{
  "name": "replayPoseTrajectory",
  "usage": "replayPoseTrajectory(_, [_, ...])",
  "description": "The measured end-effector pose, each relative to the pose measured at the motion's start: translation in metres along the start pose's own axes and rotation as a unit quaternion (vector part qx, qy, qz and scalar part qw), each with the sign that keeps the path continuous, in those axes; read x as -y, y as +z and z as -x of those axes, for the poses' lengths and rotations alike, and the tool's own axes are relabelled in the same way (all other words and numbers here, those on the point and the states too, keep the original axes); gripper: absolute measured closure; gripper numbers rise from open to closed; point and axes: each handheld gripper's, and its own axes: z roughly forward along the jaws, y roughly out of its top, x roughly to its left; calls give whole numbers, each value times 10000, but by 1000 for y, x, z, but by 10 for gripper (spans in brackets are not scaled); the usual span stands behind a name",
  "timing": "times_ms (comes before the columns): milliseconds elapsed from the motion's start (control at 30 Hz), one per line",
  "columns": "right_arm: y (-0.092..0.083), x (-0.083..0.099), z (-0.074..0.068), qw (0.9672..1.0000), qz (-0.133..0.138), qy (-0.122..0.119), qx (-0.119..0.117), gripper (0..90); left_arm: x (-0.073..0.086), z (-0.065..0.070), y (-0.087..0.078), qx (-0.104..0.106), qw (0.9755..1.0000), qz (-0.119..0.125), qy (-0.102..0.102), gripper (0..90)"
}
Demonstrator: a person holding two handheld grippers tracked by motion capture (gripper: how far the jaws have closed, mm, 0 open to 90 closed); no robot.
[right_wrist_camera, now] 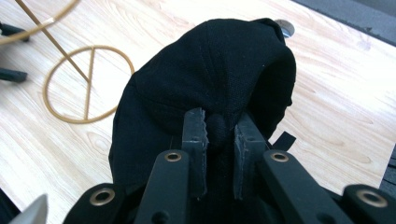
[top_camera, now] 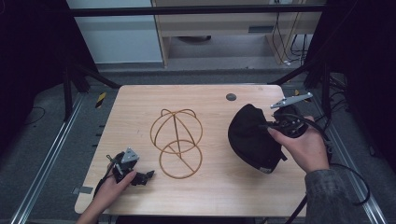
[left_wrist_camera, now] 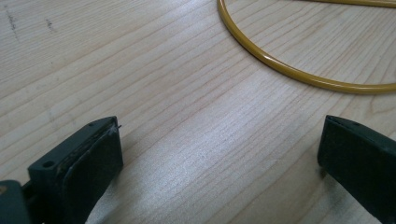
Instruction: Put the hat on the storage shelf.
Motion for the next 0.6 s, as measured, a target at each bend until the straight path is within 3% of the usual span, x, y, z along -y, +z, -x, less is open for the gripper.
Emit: replayPoseTrajectory(600, [-27, -24, -21, 9971, 726, -113, -210, 785, 0, 0, 0, 0, 10000, -3, -2, 0])
